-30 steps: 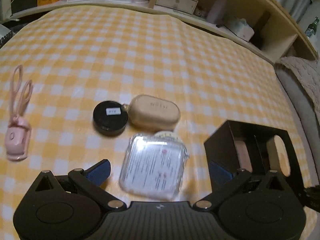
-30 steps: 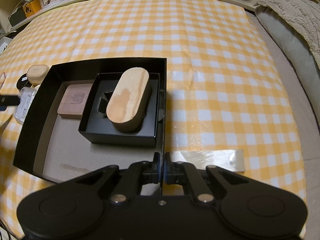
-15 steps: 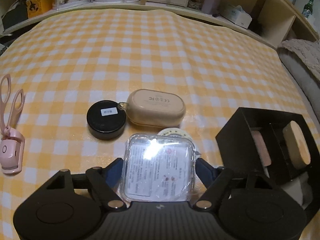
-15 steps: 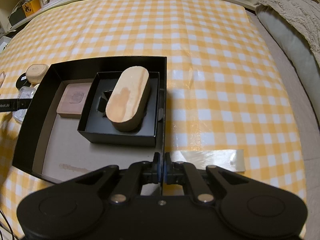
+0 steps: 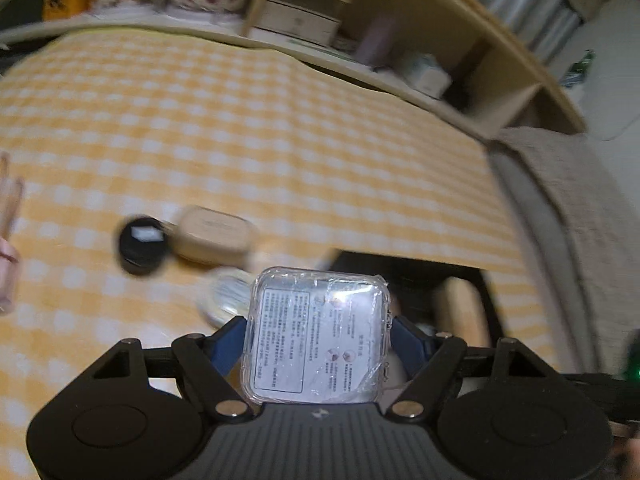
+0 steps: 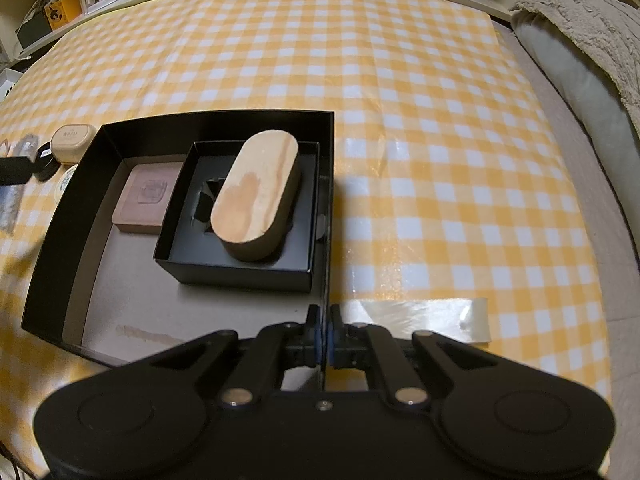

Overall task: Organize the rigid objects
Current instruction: 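Carry the clear case into the large box beside the tile, open left tool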

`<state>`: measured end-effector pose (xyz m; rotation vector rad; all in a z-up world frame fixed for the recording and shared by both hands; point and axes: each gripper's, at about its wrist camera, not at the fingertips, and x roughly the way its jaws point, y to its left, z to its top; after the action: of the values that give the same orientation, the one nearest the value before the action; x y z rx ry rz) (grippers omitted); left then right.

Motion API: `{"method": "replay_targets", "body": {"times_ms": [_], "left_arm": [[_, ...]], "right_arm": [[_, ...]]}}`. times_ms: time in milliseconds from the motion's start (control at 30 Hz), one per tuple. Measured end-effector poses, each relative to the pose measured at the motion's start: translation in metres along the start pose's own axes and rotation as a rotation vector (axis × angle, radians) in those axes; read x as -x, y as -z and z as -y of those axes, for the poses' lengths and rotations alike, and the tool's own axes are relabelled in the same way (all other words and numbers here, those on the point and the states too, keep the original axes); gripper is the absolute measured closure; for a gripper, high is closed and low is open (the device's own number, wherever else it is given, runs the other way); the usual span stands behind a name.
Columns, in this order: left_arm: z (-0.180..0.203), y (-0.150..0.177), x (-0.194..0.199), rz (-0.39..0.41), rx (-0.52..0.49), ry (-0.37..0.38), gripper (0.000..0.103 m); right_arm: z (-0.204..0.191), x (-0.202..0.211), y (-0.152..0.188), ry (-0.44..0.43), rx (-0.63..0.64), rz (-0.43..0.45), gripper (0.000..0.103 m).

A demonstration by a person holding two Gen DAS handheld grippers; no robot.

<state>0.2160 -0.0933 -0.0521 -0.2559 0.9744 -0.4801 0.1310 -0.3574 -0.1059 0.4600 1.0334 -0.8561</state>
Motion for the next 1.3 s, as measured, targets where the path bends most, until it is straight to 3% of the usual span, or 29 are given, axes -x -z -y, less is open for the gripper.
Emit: {"method": "replay_targets", "body": {"times_ms": [133, 233, 400, 633, 667, 733, 933, 1300], "left_arm": [[0.03, 0.013, 0.005, -0.06, 0.035, 0.116, 0.025], [0.05, 0.02, 0.0, -0.088, 0.046, 0.144, 0.025], [0.063, 0.02, -0.015, -0.066, 0.057, 0.03, 0.025], [0.057, 0.017, -0.025, -0.045, 0.081, -0.053, 0.024], [0.055, 0.017, -0.026, -0.047, 0.091, -0.057, 0.022], [0.048, 0.017, -0.028, -0.067, 0.129, -0.061, 0.004], [0.035, 0.018, -0.029, -0.097, 0.18, -0.046, 0.004], [0.03, 0.018, -0.023, -0.103, 0.166, -0.063, 0.004]], "right_arm": [[0.0, 0.0, 0.0, 0.0, -0.001, -0.001, 0.099], [0.001, 0.0, 0.0, 0.002, 0.001, 0.001, 0.099], [0.0, 0.001, 0.001, -0.002, -0.001, 0.002, 0.099], [0.0, 0.002, 0.001, -0.002, 0.002, 0.005, 0.099], [0.0, 0.002, 0.001, -0.003, 0.002, 0.005, 0.099], [0.001, 0.001, 0.001, -0.002, 0.002, 0.004, 0.099], [-0.001, 0.001, 0.001, 0.004, 0.005, 0.004, 0.099], [-0.003, 0.001, 0.001, 0.011, 0.009, 0.001, 0.099]]}}
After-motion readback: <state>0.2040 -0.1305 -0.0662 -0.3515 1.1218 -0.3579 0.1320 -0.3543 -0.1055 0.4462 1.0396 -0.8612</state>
